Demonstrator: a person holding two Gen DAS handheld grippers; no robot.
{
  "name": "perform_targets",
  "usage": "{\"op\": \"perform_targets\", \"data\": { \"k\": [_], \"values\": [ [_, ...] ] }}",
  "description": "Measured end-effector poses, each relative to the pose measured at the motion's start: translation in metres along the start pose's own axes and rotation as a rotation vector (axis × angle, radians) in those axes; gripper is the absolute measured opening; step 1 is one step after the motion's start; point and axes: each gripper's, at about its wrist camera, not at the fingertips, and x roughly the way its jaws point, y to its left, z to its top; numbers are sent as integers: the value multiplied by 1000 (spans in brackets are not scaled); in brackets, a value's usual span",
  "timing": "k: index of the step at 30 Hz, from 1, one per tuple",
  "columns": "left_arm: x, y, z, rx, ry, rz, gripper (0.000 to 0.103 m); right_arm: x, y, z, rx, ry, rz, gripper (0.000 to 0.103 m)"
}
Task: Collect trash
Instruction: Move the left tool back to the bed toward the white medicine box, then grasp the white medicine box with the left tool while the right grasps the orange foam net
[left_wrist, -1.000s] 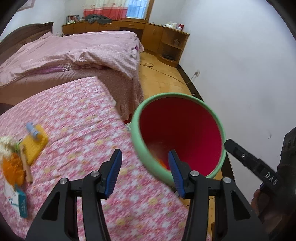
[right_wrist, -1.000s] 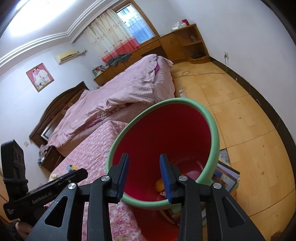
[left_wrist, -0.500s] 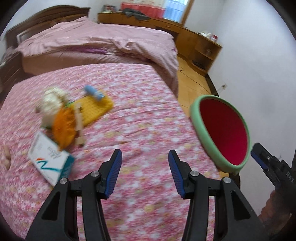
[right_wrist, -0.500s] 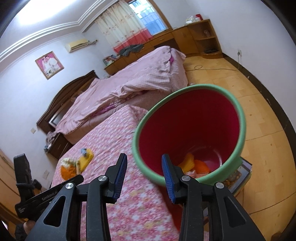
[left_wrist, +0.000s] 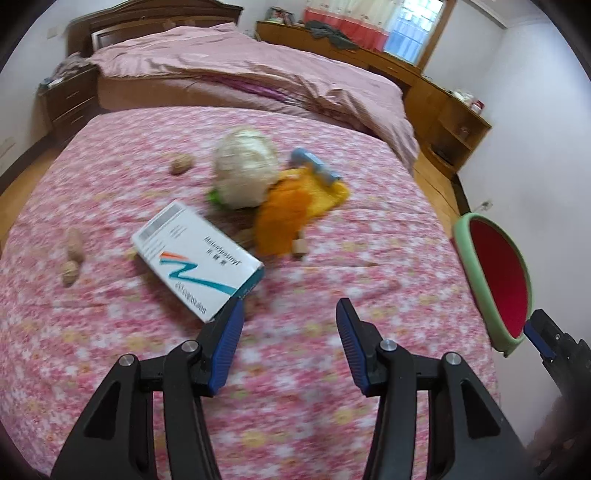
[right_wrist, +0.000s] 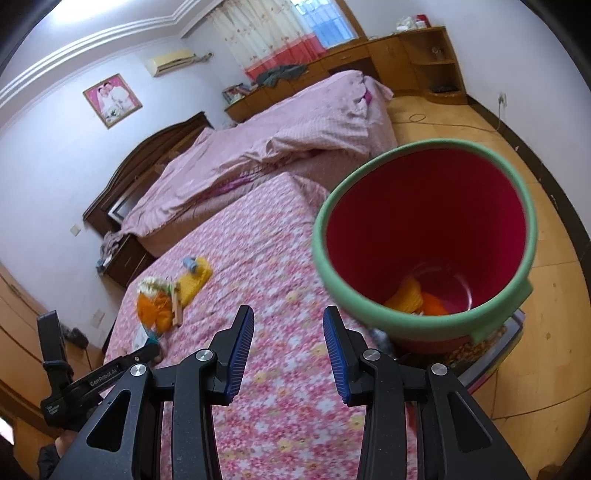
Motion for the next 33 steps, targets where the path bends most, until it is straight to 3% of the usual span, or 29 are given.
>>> {"op": "perform_targets", "data": {
  "k": [8, 17, 19, 26, 33],
  "values": [
    [-4, 42, -7, -72, 2, 64, 52, 9, 11, -7, -15, 33, 4, 40],
    [-15, 61, -3, -82, -47, 159, 54, 21, 20, -16, -24, 70, 6, 40],
    [-12, 63, 3, -87, -48, 164, 58, 22, 22, -18, -28, 76, 5, 40],
    [6, 57, 29, -68, -51, 152, 58, 27, 24, -21, -31, 91, -14, 40],
    [26, 64, 33, -84, -25, 162, 58, 34, 30, -22, -45, 108, -34, 40]
  ]
}}
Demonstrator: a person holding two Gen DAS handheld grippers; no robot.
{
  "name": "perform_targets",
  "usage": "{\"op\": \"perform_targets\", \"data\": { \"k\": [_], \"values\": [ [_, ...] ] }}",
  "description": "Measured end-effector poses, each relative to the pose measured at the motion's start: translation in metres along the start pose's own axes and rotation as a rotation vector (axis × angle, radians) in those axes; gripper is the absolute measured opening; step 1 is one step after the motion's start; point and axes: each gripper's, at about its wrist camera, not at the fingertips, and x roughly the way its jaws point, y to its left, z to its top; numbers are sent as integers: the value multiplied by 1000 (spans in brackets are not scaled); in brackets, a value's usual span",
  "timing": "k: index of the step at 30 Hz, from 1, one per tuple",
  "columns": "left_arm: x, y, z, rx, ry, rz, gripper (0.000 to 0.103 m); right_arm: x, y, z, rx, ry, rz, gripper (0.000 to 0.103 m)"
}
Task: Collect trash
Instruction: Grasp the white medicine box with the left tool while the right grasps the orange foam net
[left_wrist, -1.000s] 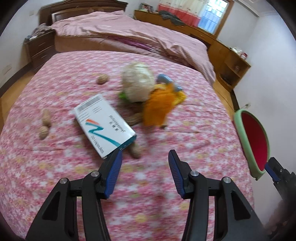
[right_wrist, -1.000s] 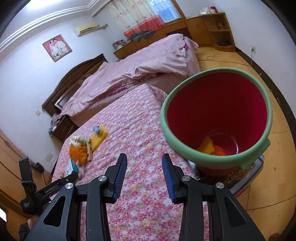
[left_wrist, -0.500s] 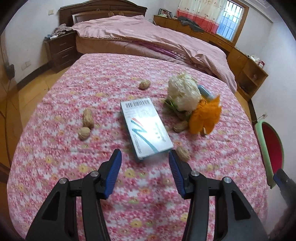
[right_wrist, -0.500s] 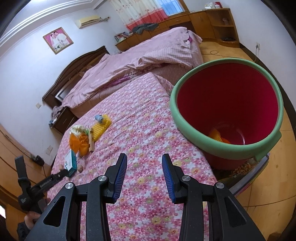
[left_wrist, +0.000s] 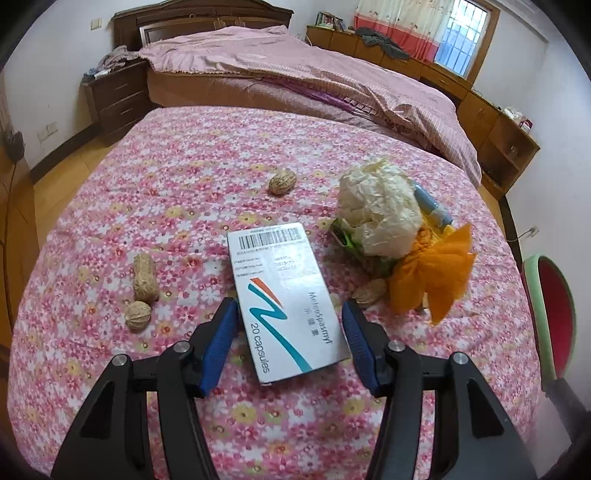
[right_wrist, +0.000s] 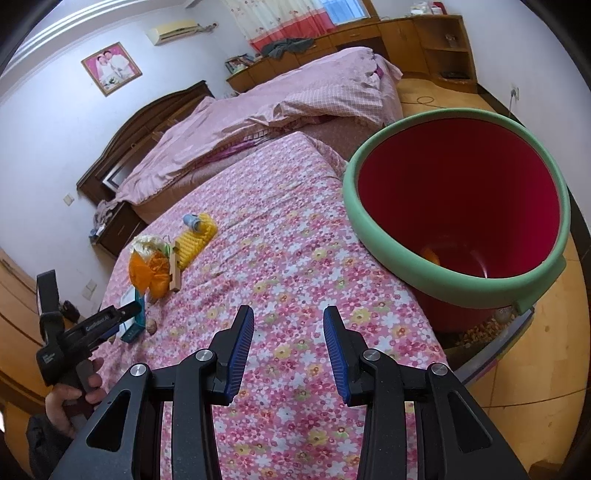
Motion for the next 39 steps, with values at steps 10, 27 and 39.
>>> {"op": "perform_targets", "data": {
  "k": [10, 27, 39],
  "values": [
    [0, 17, -5, -2, -45, -42, 57, 17, 30, 2, -63, 33, -13, 40],
    [-54, 59, -7, -22, -199, -123, 57, 72, 148, 15, -262, 75, 60, 40],
    [-46, 79, -9, -66, -204, -226, 57, 116, 180, 15, -269, 86, 49, 39]
  ]
}}
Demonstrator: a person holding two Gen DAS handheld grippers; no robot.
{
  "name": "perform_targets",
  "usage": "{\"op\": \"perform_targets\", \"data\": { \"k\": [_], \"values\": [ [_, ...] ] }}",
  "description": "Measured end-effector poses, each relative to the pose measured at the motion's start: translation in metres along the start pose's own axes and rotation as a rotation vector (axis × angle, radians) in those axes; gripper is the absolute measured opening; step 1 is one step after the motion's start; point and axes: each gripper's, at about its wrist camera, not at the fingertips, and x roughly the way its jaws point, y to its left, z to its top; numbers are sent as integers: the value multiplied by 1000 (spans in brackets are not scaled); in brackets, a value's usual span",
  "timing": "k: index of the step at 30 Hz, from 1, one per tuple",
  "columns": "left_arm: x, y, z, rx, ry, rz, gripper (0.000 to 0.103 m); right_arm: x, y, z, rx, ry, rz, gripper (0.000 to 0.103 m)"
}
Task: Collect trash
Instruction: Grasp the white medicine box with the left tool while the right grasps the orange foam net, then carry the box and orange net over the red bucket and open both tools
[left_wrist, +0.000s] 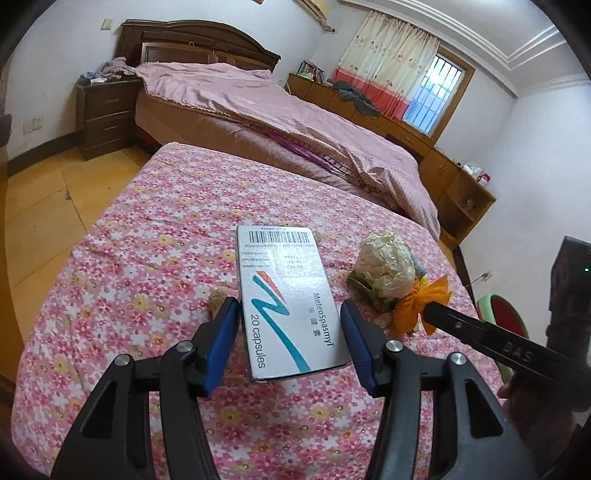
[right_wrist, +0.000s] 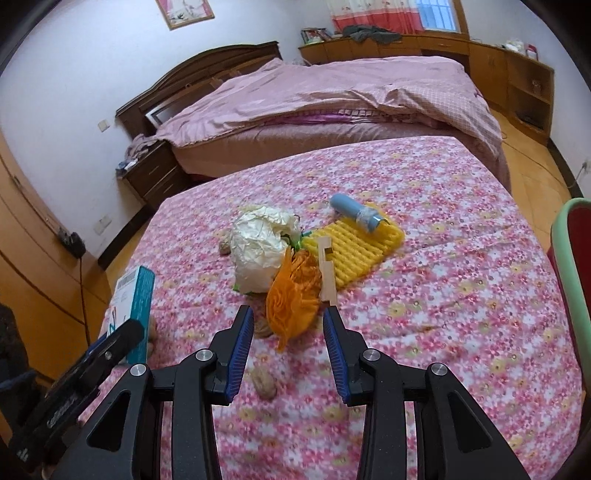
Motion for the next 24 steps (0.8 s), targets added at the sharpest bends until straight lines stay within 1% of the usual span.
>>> {"op": "perform_targets", "data": {
  "k": [2, 4, 7, 12, 17, 24],
  "values": [
    [2, 1, -1, 0, 8, -15, 57, 5, -1, 2, 10, -9, -10, 29],
    [5, 1, 0, 0, 14, -20, 57, 7, -1, 4, 11, -13, -17, 12],
    [5, 0, 0, 2, 16, -23, 57, 7, -2, 5, 11, -27, -10, 9],
    [-1, -3, -1, 13, 8, -10, 57, -7, -7, 2, 34, -56, 18, 8],
    [-15, -13, -4, 23, -1, -2, 57, -33, -20, -3, 75, -82, 52, 8],
    [-34, -41, -8, 46, 3, -27, 57, -75, -38, -11, 120, -146, 67, 8]
  ]
}}
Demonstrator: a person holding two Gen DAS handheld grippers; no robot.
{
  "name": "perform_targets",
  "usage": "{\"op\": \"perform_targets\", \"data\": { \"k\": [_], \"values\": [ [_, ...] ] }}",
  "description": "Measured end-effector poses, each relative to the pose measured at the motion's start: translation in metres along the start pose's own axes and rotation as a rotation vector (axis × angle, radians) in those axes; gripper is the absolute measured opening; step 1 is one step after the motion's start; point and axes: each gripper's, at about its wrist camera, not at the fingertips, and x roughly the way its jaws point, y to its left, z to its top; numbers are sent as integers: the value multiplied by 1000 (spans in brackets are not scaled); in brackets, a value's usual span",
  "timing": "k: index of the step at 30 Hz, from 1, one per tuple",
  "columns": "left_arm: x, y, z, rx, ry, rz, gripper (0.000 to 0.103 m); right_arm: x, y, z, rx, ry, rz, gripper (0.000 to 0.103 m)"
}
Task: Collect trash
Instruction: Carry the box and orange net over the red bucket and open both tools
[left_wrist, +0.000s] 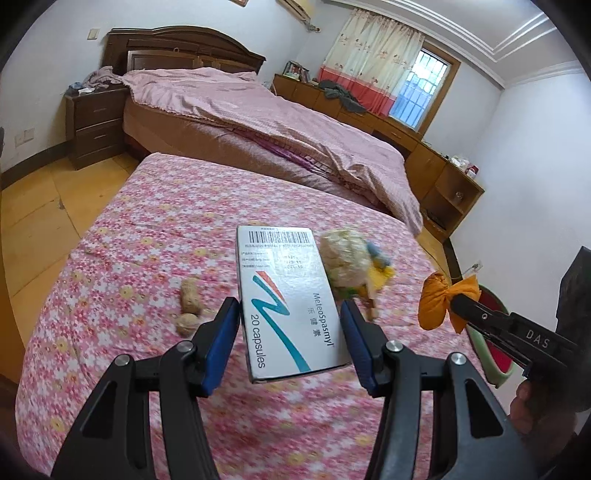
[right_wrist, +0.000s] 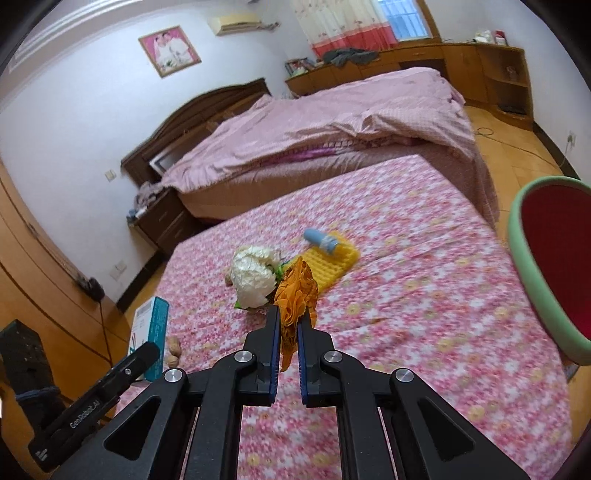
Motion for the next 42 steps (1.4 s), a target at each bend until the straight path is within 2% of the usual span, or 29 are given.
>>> {"op": "perform_targets", "data": {
  "k": [9, 20, 33, 42],
  "values": [
    [-7, -48, -1, 51, 22, -55, 57, -62, -39, 2, 77, -108, -21, 8],
    [13, -130, -3, 169, 97, -160, 57, -117, -111, 2, 208, -210, -92, 8],
    [61, -227, -10, 303, 178, -244, 57, -141, -190, 7, 315, -246, -165, 8],
    [101, -293, -29, 397, 247, -297, 57, -143, -233, 4, 369, -239, -217, 8]
  ]
}}
